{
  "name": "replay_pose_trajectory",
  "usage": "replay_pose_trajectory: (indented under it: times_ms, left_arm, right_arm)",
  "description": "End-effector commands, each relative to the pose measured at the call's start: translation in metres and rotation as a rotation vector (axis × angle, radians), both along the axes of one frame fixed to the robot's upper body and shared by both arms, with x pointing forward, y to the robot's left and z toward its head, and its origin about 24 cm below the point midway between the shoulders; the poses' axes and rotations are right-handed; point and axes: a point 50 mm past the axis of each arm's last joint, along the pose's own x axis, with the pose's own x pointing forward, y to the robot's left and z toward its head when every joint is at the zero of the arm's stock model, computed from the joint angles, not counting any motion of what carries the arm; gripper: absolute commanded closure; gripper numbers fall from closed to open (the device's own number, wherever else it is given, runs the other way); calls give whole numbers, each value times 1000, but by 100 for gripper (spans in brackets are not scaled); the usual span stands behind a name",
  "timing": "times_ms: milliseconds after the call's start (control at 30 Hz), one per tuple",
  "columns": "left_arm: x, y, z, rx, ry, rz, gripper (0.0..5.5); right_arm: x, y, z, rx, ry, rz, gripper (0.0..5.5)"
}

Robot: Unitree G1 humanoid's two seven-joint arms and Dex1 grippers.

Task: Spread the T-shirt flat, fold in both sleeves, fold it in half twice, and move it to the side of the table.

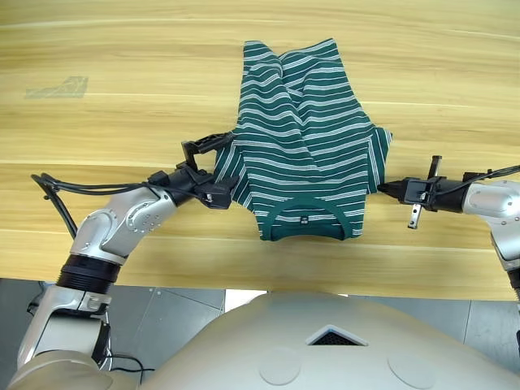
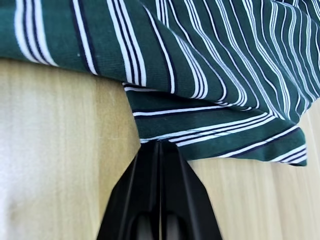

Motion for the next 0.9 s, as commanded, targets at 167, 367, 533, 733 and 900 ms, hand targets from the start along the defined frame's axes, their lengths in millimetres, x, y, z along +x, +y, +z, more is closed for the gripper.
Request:
replay_pose_trajectory:
  times_ms: [167, 367, 533, 733, 900]
  left_arm:
    - [-6, 25, -5, 85, 44, 61, 19]
    - [-7, 67, 2, 178, 43, 171, 19]
    - [-13, 94, 18, 235, 11, 258, 19]
    - [-26, 64, 25, 104, 53, 192, 19]
    - [-58, 47, 45, 65, 196, 118, 19]
  right_arm:
    - [-8, -20, -15, -86, 102, -48, 548]
    - [-14, -40, -13, -132, 118, -94, 548]
    - [-22, -47, -7, -169, 137, -82, 548]
    - [-34, -32, -9, -138, 178, -5, 548]
    - [-45, -24, 2, -105, 201, 44, 548]
